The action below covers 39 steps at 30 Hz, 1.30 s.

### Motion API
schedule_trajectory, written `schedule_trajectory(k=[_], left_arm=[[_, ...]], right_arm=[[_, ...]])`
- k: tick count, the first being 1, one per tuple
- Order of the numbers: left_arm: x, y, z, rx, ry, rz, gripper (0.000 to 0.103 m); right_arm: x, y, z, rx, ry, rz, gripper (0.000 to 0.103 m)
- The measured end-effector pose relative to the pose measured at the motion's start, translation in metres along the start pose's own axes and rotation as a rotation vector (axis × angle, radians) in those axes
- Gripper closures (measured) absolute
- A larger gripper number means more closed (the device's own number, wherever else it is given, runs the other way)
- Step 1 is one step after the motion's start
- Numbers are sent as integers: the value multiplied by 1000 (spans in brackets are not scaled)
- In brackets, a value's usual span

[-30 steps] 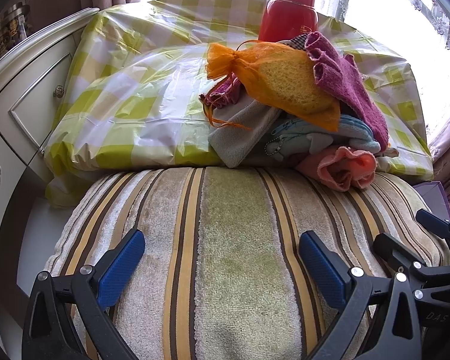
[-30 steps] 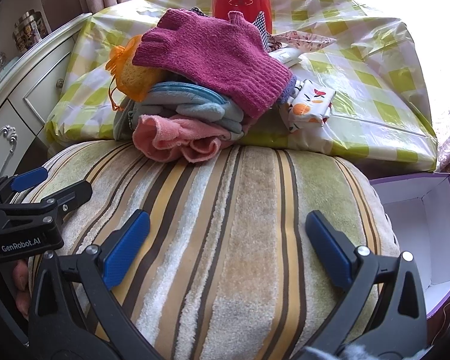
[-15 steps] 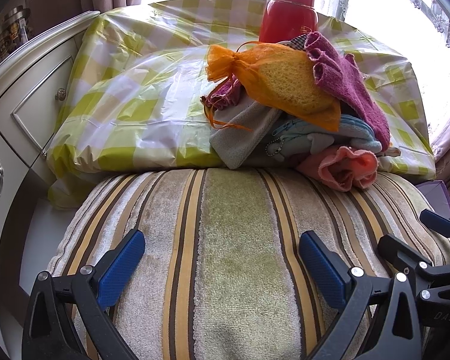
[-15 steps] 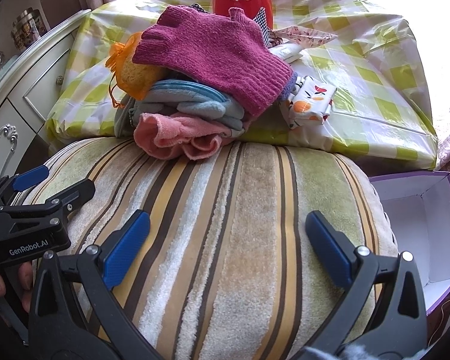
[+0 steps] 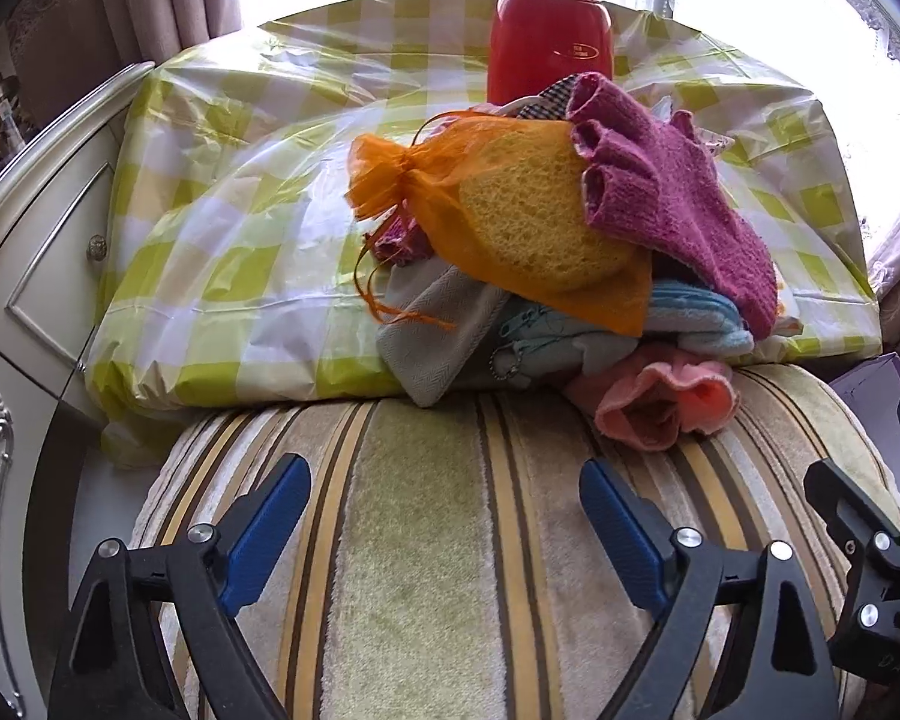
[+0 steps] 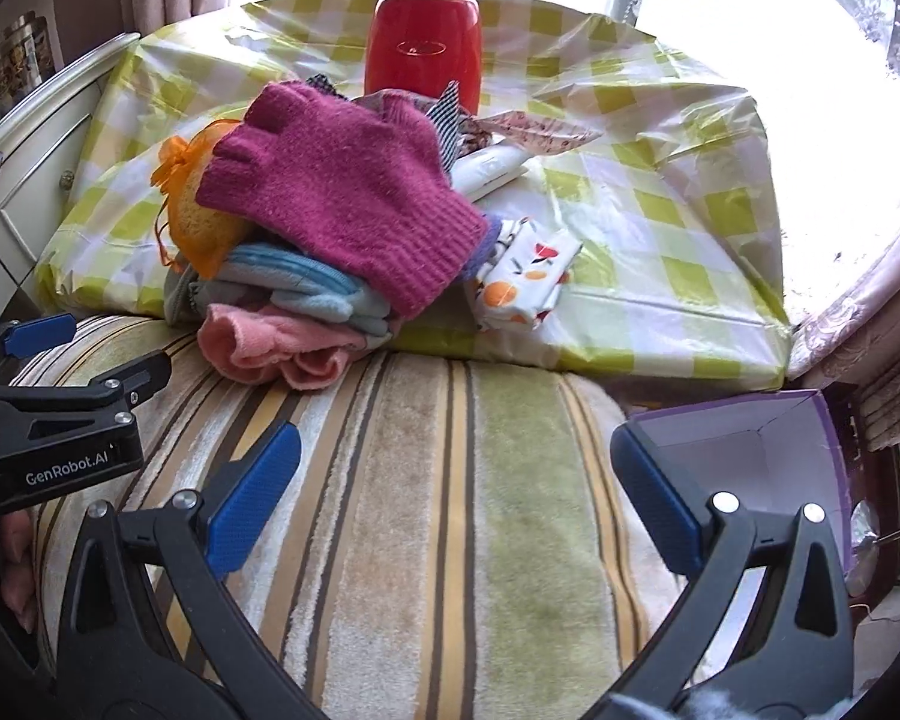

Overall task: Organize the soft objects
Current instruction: 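Move right gripper to pink knitted glove while left gripper approaches orange mesh sponge bag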

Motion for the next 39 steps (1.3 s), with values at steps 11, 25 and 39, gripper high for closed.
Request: schedule_trajectory(k=[11,25,39], left_arm=[[38,-2,54,111,111,-26,17],[79,5,105,178,192,-170,21],[111,25,128,134,243,-306,34]], right_arm=[[26,13,21,10,37,-109,0],[65,35,45,-23,142,-155,0],[90,52,57,-47,193,-190,0]])
Point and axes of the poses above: each gripper's, at about its wrist camera, not at the fingertips, and y roughly the way its jaws point, x to its right, z to its top, the point moved 2 cm from there along y, roughly the way its jaws point, and after that the axes turned 13 degrees about y, right-handed, at the moved point
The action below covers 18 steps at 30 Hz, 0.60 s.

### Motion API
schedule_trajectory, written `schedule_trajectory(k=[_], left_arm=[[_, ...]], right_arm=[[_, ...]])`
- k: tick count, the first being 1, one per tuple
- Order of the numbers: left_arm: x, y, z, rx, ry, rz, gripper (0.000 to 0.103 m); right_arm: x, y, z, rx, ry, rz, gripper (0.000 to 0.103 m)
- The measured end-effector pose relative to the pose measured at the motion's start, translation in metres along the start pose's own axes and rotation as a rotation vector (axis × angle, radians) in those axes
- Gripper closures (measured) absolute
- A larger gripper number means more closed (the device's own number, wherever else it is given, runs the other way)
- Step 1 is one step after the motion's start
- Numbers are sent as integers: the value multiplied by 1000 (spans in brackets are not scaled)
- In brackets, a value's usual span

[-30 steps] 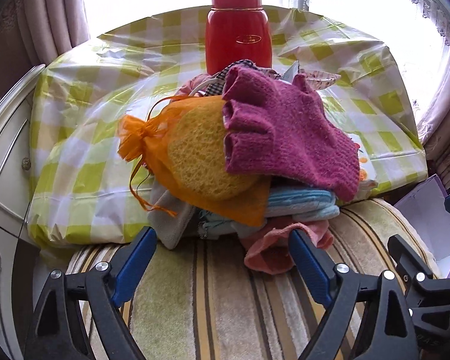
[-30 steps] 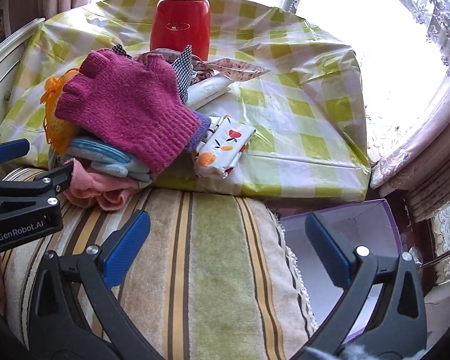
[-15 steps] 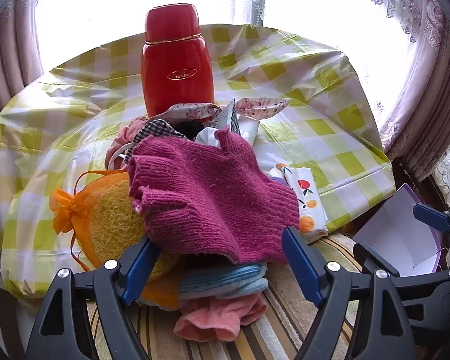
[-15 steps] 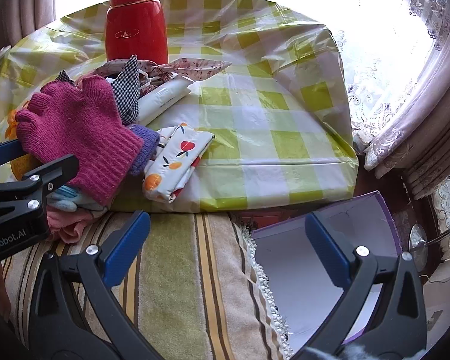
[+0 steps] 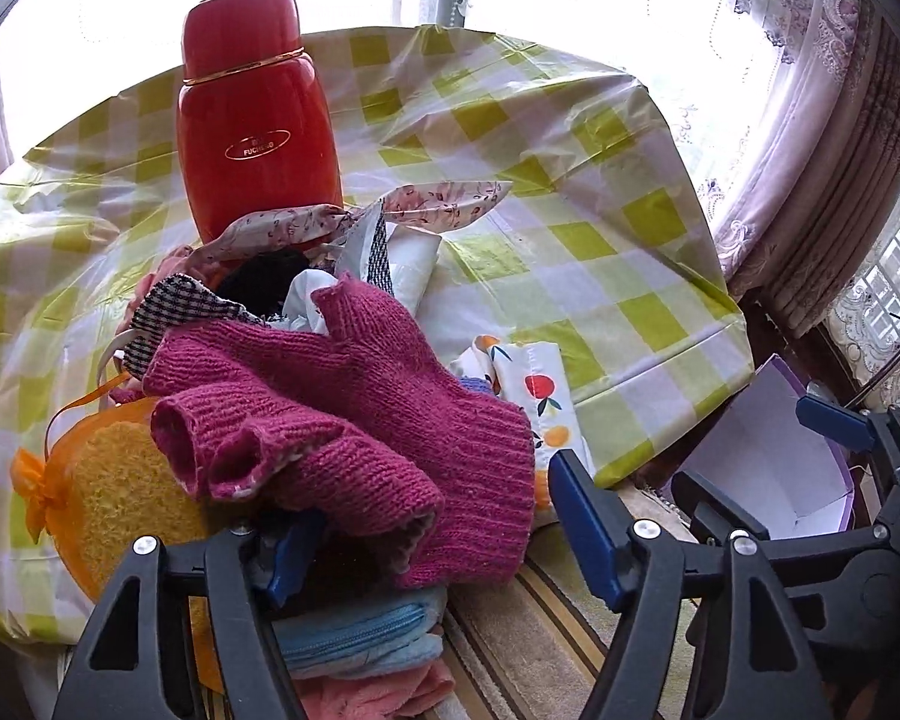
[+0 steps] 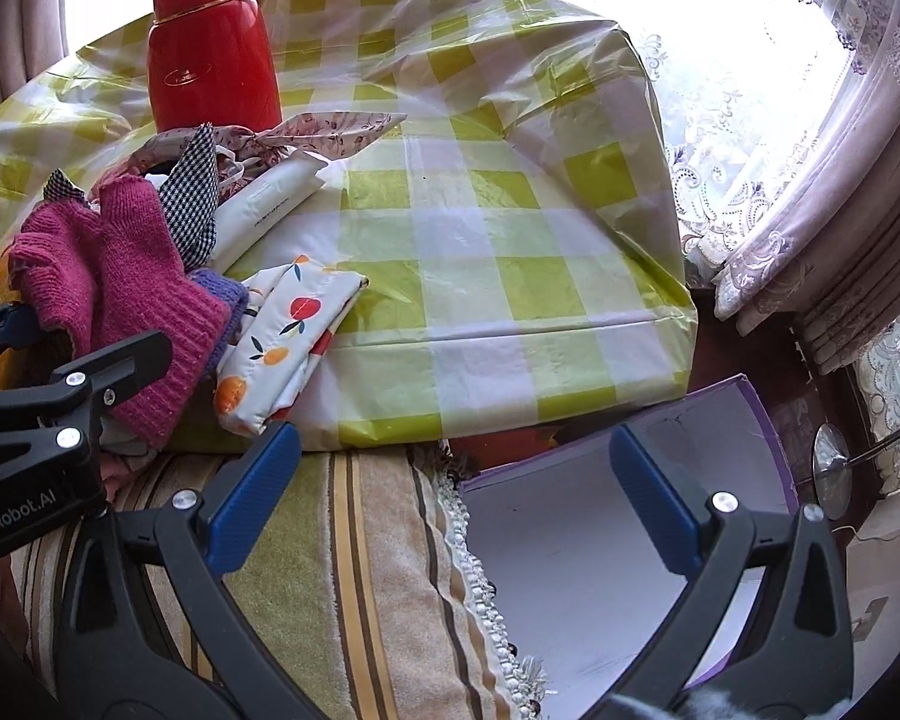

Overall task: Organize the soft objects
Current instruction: 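Move right gripper to pink knitted glove while left gripper approaches orange mesh sponge bag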

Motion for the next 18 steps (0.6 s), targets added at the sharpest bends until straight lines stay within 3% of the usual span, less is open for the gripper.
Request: schedule_trajectory(k=[3,18], left_arm=[[3,6,3,-13,0,-33,40],[11,24,9,-48,11,-74,40]], right_arm=[[2,3,2,-5,6,-7,0],[10,16,7,-35,22,-14,0]])
Point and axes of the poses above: each gripper's, at about its wrist camera, not at the fingertips, and y roughly the way its jaws point, x to its right, z to its top, the point moved 2 cm from there along y, roughly the way its jaws point, and after that the axes turned 13 degrees about y, right-handed, at the moved point
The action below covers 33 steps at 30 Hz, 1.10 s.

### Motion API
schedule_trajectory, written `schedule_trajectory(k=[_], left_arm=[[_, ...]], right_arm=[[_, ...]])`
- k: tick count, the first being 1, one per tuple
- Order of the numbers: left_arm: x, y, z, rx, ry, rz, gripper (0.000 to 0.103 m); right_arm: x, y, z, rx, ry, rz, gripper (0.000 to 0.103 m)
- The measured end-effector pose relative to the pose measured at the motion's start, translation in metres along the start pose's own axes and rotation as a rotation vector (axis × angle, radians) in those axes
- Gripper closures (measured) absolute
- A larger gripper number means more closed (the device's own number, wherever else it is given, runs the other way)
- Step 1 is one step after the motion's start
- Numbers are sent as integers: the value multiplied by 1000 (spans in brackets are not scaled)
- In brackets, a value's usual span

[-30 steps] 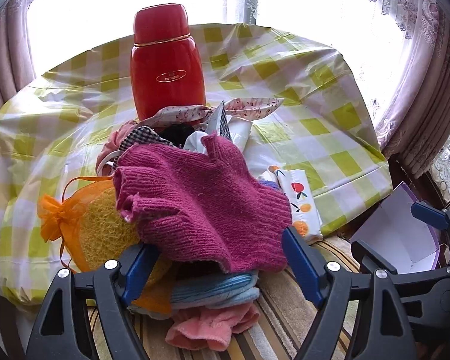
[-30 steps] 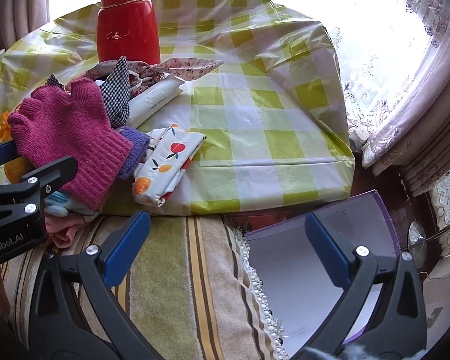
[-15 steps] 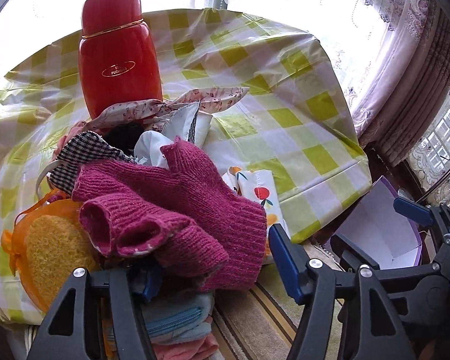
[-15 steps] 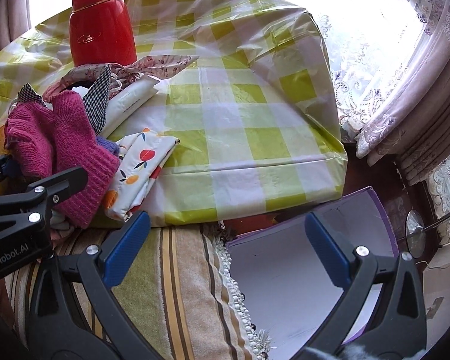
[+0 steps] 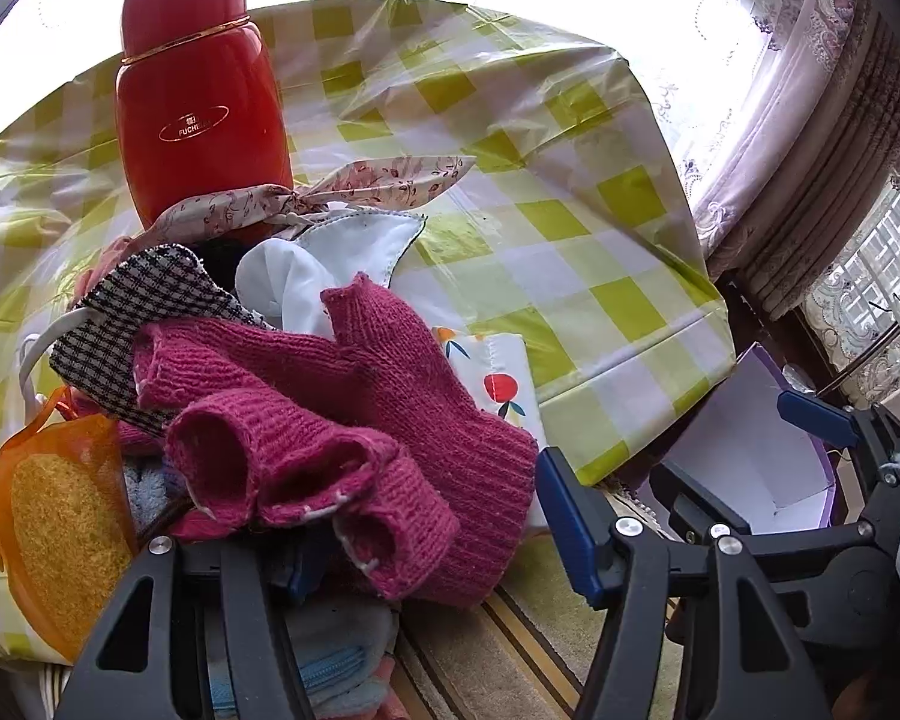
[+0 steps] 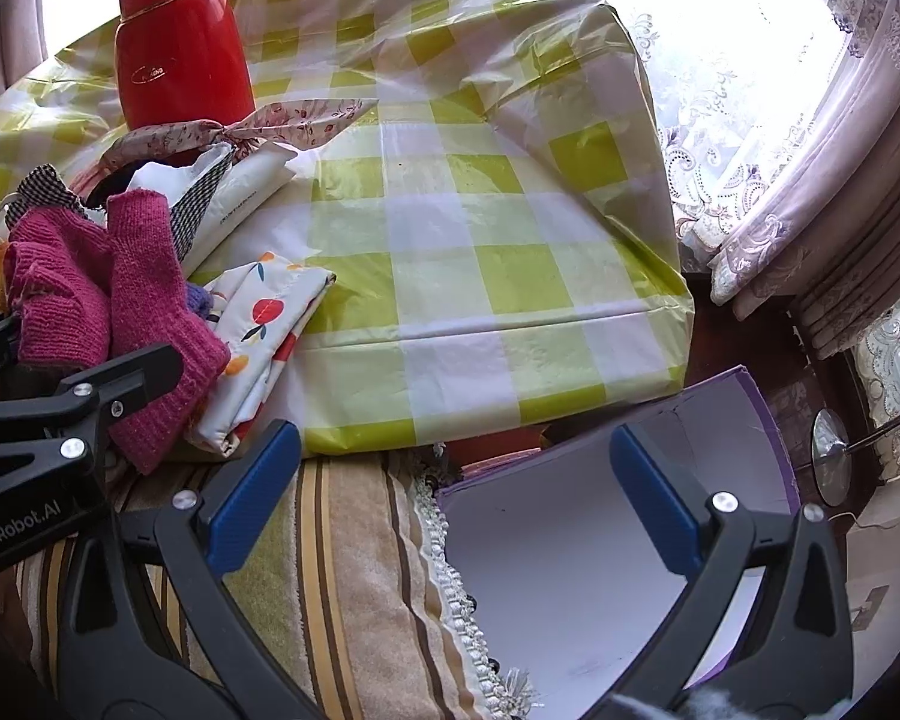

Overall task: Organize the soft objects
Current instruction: 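Move right gripper to pink knitted glove while left gripper approaches orange mesh sponge bag, then close right gripper on pink glove while left gripper closes on orange mesh bag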

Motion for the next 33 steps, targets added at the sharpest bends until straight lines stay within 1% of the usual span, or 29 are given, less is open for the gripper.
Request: schedule_trajectory(k=[3,5,7,9,11,16,19,21,24,25,27,31,33], left_arm=[[-1,2,0,0,-3,-13,40],[-3,0,-1,9,-14,-29,41],[-9,-8,-1,43,-46,-58,46],[-16,-24,0,105,-64,-78,46],[-22,-36,0,145,-68,-66,46],[-40,-50,-1,181,-107,-45,46],[-52,-60,-6,205,-143,-39,46],[-60,-72,-12,228,-160,-29,46],[-71,-83,-25,223,-189,18,46],[-75,-85,-30,218,-205,31,45],[-82,-89,-40,207,-229,48,45],[-89,-90,-58,169,-249,102,45],[-91,-92,-65,164,-269,122,43]], right_arm=[[0,4,1,-11,4,14,0],[-2,5,2,-11,7,38,0],[-6,3,5,-6,6,93,0],[-13,2,8,9,-4,121,0],[-19,4,11,9,-13,137,0],[-30,18,19,-36,-18,206,0],[-40,14,23,-40,-38,303,0],[-53,3,26,-5,-87,367,0],[-76,-9,25,2,-182,466,0],[-83,-10,24,3,-210,483,0],[-97,-6,21,-3,-253,498,0],[-115,16,16,-53,-295,498,1],[-119,21,13,-67,-304,507,13]])
Point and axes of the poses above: each gripper's, at about its wrist camera, not at the fingertips, and y roughly the way its jaws point, x to its right, z to its top, the point moved 2 cm from there along y, roughly the way its jaws point, and after that the axes turned 13 degrees about y, right-handed, at the moved point
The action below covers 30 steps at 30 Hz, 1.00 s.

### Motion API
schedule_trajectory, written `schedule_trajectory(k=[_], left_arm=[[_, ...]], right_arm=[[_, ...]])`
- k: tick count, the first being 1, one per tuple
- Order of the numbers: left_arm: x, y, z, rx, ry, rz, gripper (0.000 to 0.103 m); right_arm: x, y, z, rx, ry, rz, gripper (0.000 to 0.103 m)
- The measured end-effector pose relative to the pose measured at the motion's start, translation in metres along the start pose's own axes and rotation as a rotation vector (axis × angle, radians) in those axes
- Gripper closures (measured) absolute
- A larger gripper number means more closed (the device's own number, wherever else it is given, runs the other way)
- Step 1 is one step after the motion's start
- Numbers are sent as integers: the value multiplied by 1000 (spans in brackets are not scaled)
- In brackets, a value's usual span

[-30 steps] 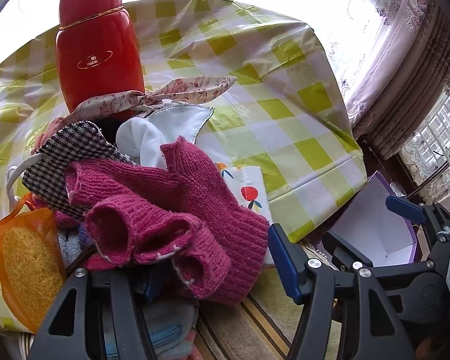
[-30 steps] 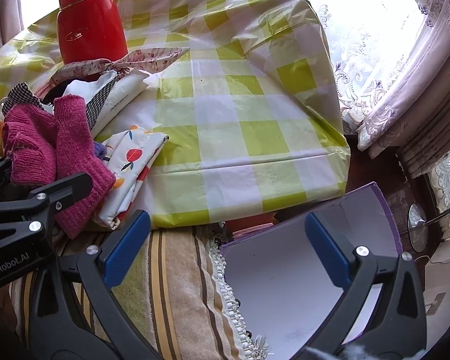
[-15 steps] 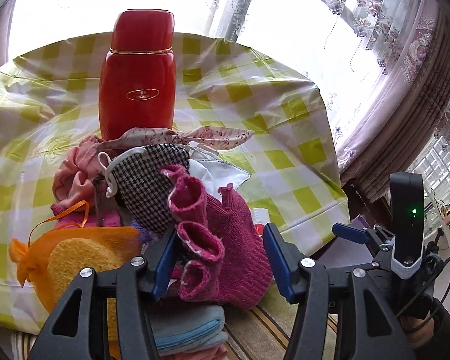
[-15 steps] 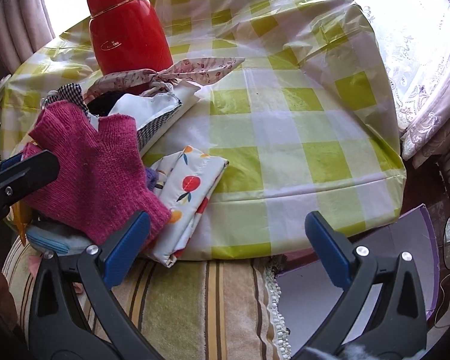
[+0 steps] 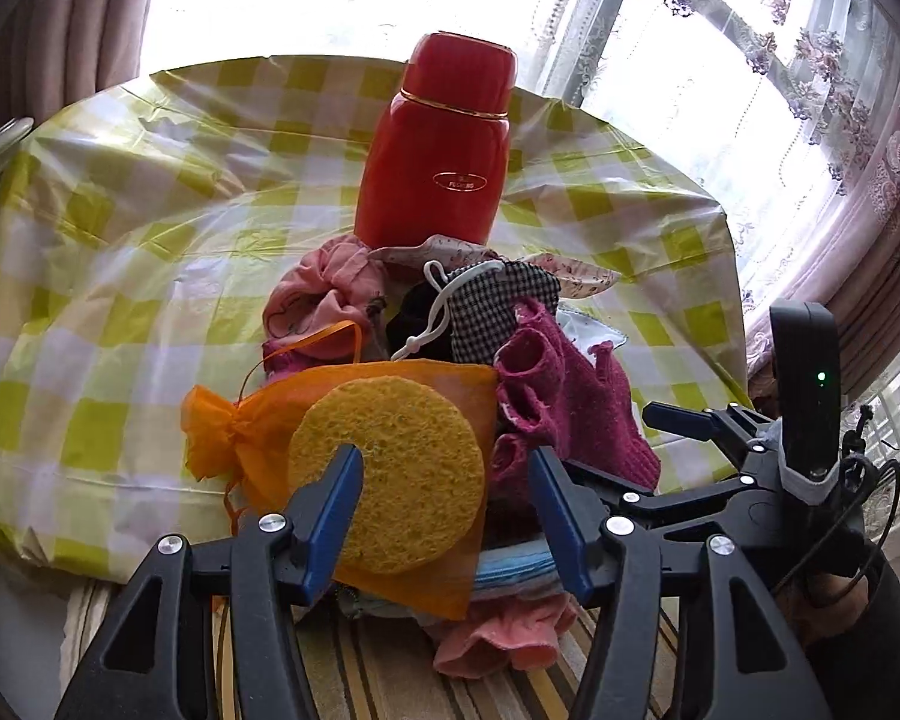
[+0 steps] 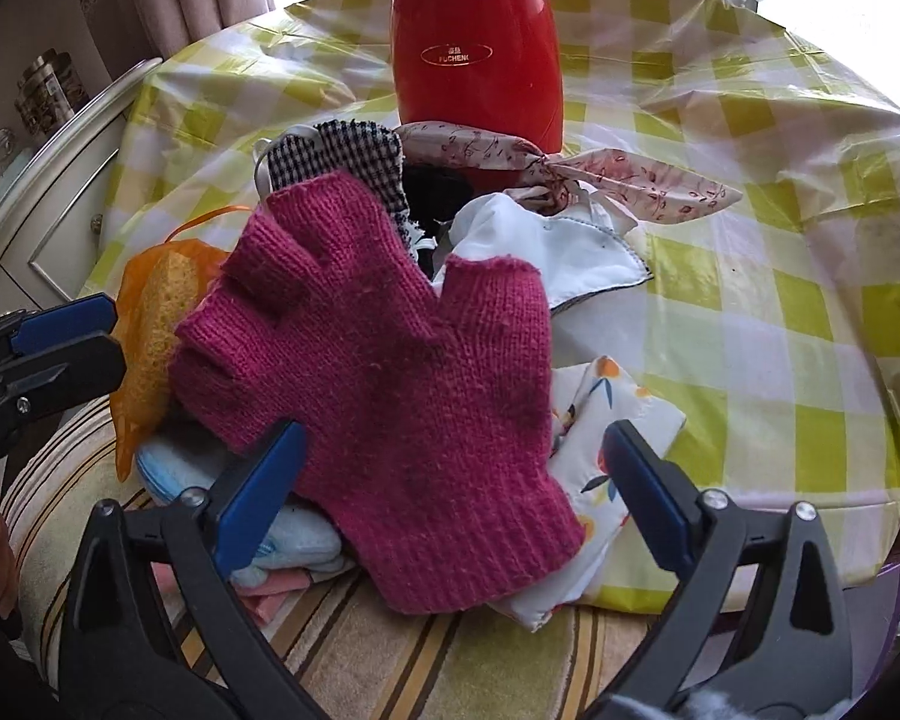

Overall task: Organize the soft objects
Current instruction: 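Close right gripper on pink glove while left gripper closes on orange mesh bag, then carry glove and mesh bag into the white box and open both grippers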

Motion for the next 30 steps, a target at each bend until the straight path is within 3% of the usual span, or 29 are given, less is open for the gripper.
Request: schedule_trajectory(k=[2,3,5,8,15,18,19,30], left_arm=[[-5,-1,-4,-1,-1,34,38],[-7,0,-6,-5,-6,45,34],[-10,4,-10,-21,-21,53,29],[-13,9,-16,-37,-33,59,19],[-14,25,-21,-92,-44,75,16],[-11,36,-22,-129,-26,111,31],[-11,36,-22,-127,-24,118,32],[20,-11,-11,29,63,123,32]], right_arm=[[-3,4,-3,-21,3,13,52],[-4,7,-4,-24,-8,-15,62],[-5,6,-8,-30,-12,9,77],[-5,-4,-12,-15,-4,52,88],[4,-42,-11,43,40,113,89],[9,-56,-8,70,61,115,89],[12,-60,-7,80,67,111,89],[59,-106,-19,161,162,2,89]])
Point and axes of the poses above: each gripper's, at about its wrist camera, not at the fingertips, and y roughly the way its jaws point, x to its right, z to its top, the point moved 2 cm from there along y, roughly the way its jaws point, and after that the axes turned 13 degrees about y, right-handed, at the moved point
